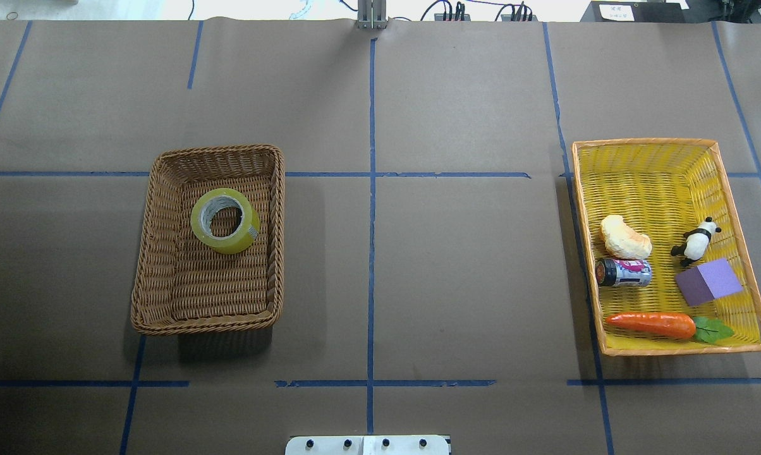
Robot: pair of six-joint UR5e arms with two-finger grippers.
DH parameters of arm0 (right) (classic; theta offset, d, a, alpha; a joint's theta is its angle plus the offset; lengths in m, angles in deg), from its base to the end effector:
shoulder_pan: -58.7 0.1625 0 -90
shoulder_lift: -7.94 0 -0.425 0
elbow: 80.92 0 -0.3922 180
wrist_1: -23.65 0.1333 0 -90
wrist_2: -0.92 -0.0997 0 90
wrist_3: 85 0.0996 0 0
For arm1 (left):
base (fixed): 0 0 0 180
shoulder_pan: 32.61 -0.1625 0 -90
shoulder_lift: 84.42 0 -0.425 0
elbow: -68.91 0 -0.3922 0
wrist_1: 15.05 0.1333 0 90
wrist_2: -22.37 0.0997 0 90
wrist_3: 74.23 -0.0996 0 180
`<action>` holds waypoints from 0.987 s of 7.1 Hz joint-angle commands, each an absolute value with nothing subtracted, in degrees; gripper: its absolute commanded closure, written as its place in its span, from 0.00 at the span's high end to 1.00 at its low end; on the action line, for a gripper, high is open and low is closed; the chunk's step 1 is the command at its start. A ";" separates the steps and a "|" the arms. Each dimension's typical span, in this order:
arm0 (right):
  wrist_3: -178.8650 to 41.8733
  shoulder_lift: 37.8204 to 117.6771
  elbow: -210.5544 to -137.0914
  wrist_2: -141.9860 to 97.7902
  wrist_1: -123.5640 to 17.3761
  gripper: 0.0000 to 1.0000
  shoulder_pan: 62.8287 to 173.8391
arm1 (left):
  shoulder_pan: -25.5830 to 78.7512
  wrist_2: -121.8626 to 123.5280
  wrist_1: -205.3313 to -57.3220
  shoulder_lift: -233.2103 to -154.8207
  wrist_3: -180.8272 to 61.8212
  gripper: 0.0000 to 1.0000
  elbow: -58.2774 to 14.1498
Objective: Move tape to another basket
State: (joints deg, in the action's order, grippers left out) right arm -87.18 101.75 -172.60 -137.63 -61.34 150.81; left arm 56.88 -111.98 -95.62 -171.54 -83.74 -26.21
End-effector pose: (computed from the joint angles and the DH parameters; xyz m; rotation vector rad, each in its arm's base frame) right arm 0.0758 -0.4641 0.6620 0.0789 -0.8448 -0.0224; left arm -0.0596 -0.4611 0.6548 -0.0582 0.7804 0.1173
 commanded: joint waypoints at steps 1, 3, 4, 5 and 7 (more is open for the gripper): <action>-87.19 101.72 -172.59 -137.59 -61.34 1.00 150.81 | 56.95 -113.94 -99.58 -171.96 -83.64 1.00 -21.64; -87.19 101.81 -172.50 -137.68 -61.43 1.00 150.81 | 56.95 -114.22 -101.18 -172.14 -83.38 1.00 -21.09; -87.11 101.81 -172.41 -137.68 -61.43 1.00 150.81 | 56.95 -114.22 -101.18 -172.14 -82.50 1.00 -21.62; -87.11 101.81 -172.15 -137.77 -61.43 1.00 150.81 | 56.95 -114.22 -101.27 -172.22 -79.28 1.00 -22.40; -87.11 101.72 -172.06 -137.77 -61.43 1.00 150.81 | 56.95 -114.13 -101.27 -172.31 -79.07 1.00 -22.32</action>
State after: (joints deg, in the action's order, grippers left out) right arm -87.11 101.79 -172.12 -137.76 -61.43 150.81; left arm 56.95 -114.16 -101.25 -172.27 -79.56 -22.25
